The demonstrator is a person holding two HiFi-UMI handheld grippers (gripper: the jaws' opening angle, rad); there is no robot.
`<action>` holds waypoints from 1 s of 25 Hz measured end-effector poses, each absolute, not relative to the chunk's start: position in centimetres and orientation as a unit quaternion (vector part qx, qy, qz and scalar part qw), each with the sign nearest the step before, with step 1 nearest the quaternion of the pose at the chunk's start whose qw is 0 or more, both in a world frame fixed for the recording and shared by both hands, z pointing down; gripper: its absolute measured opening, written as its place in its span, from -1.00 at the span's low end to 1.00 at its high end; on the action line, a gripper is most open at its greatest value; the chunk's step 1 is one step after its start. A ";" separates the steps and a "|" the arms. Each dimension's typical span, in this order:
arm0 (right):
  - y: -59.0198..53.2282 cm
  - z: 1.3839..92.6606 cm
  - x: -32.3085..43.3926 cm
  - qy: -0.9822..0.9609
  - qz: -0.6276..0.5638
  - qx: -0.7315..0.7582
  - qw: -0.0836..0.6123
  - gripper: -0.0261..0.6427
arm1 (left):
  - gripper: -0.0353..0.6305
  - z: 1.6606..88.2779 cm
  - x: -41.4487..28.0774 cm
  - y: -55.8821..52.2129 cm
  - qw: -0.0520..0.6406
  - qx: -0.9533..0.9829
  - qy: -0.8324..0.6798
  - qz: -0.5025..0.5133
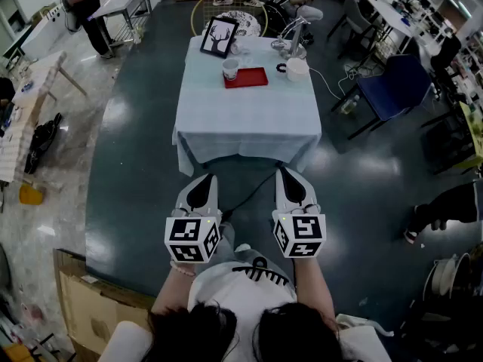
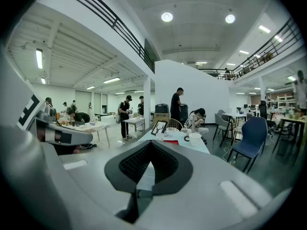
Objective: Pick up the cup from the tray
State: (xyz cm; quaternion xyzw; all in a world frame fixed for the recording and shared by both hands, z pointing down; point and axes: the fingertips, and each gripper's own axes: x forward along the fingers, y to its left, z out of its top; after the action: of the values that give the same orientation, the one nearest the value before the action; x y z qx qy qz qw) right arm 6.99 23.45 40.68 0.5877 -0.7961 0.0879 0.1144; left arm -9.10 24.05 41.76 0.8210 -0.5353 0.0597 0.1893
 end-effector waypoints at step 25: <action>20.6 41.5 9.6 -0.789 0.135 0.596 0.065 -0.83 | -0.89 42.1 -6.9 20.5 0.196 0.826 -0.525 0.067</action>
State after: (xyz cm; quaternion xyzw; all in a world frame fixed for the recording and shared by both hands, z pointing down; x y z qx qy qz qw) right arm 9.60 20.56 41.51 0.5956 -0.7892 0.1350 0.0651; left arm -6.92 20.52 42.07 0.8257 -0.5247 0.0673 0.1957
